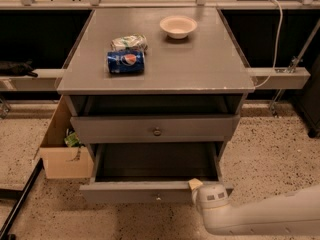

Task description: Open middle drawer

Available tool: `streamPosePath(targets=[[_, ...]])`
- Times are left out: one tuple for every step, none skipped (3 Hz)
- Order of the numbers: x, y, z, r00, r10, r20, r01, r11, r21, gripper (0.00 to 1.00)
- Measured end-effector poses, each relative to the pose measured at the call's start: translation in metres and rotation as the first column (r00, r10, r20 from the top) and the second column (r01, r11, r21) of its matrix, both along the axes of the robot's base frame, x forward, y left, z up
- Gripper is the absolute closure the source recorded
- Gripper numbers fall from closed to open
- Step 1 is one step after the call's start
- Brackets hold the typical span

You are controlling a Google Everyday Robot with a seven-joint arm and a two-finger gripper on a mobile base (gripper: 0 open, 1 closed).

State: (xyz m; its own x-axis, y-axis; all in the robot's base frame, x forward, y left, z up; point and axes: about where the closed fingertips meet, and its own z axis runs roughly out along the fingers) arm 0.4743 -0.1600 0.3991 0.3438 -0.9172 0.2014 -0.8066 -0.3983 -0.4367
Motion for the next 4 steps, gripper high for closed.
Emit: streamPosePath(targets=[[0.0000,0.0000,0.0000,1.0000,0.000,0.000,0.000,1.000,0.000,1.00],[0.0000,0.0000,0.0000,1.0000,0.000,0.000,0.000,1.000,0.000,0.82],[0.0000,0.0000,0.0000,1.0000,0.000,0.000,0.000,1.000,0.000,0.59],[0.0000,0.0000,0.0000,1.0000,0.000,0.000,0.000,1.000,0.000,0.28]])
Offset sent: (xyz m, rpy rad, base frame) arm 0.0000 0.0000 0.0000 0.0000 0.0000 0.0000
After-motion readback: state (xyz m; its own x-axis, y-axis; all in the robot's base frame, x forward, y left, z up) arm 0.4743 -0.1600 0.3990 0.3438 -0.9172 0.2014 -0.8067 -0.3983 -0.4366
